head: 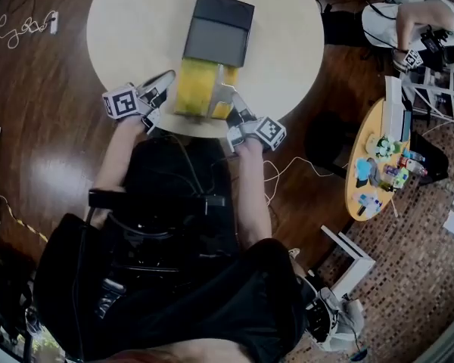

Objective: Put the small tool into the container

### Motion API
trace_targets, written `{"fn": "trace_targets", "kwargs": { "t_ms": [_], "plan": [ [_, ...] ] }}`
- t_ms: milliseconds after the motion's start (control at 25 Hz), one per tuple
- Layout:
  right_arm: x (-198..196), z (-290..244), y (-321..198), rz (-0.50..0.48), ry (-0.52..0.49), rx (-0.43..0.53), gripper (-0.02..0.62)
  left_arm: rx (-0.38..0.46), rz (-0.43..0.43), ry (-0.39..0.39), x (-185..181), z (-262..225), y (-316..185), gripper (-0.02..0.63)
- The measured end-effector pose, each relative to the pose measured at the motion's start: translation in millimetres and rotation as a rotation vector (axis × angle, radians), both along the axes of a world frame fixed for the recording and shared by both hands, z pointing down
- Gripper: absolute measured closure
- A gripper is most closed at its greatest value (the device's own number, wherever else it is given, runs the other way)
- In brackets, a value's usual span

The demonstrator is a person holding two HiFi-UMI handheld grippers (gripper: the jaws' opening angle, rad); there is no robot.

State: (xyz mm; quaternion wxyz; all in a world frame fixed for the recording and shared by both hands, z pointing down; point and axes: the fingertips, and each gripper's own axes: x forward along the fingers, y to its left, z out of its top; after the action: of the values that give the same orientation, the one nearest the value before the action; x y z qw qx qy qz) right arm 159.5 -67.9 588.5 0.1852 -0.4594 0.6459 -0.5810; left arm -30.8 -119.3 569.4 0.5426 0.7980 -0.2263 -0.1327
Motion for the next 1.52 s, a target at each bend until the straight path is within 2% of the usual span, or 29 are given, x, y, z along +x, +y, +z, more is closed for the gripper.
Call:
{"fn": "trace_targets", "kwargs": {
  "t_ms": [240,360,640,800,960,1040,1320,1440,1520],
  "plan": [
    [-19.5,7.7,-3.1,-0.059,0.120,-0.065,0.604,-0.029,0.019,0.070,8.0,5.3,9.0,0.612],
    [-31.5,23.1,-12.7,-0.102,0.148,-0.117,0.604,-0.014,0.003,0.078,3.8,3.2,8.3,0.612],
    [-57.3,50.3,-36.1,-0.162,0.147,-0.170,0.604,-0.008,-0.120,0.047,-40.0,5.5,-12.1,0.612],
    [-65.5,57.8,-42.4,-0.167,0.125,-0.170,0.604,-0.012,-0.153,0.049,-47.3,5.2,-12.8,0.612],
    [-82.0,64.9,-43.8,-0.184,0.114,-0.168,0.604,-0.020,-0.130,0.026,-42.2,7.8,-7.9,0.612],
    [-89.6,68.6,-42.3,-0.223,0.156,-0.170,0.595,-0.025,-0.118,0.017,-38.8,9.9,-6.9,0.612],
    [-96.5,72.9,-31.6,-0.348,0.276,-0.187,0.493,-0.039,-0.063,-0.016,-21.4,16.4,-5.9,0.612],
    [-93.4,72.4,-28.2,-0.363,0.317,-0.188,0.488,-0.041,-0.048,-0.008,-18.9,17.6,-4.2,0.612],
    [-95.6,69.8,-26.5,-0.379,0.310,-0.178,0.488,-0.045,-0.044,-0.007,-18.7,18.9,-2.7,0.612]
  ]
}}
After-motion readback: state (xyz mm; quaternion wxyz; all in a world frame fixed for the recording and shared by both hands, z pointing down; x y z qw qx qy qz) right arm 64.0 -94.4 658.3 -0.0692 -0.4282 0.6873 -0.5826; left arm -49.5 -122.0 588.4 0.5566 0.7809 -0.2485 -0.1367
